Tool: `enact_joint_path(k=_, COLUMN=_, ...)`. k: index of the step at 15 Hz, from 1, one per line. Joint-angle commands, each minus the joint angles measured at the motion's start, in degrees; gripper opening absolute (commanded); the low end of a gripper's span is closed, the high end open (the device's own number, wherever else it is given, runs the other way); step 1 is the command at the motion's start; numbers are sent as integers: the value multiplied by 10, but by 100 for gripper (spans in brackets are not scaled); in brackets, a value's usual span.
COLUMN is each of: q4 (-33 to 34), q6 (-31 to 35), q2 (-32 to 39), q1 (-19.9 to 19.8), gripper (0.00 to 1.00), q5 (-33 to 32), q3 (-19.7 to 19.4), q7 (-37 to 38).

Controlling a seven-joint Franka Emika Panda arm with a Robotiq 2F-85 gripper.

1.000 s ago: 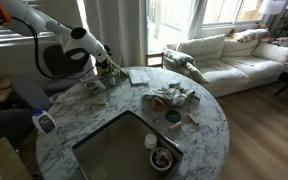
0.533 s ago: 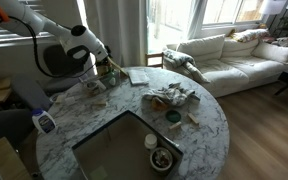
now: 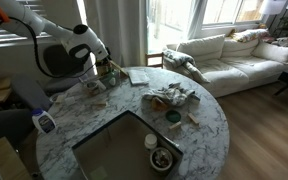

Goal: Remove the yellow book from the crisper drawer and put it on top of the yellow and brown bottle

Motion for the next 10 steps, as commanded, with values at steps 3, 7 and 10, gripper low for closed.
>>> enact_joint_path(k=3, q4=17, q6=-25, q2=19, q1=19, gripper=0, q5=-26, q3=-32, q7=35)
enact_joint_path(k=7, q4=21, q6=-16, q2=25, q1=26, gripper=2, q5=-24, q3=-43, q7=44)
enact_joint_path(k=10, q4=23, q6=-5, q2=21, q1=27, gripper=2, q5=-14, q3=-45, q7=55)
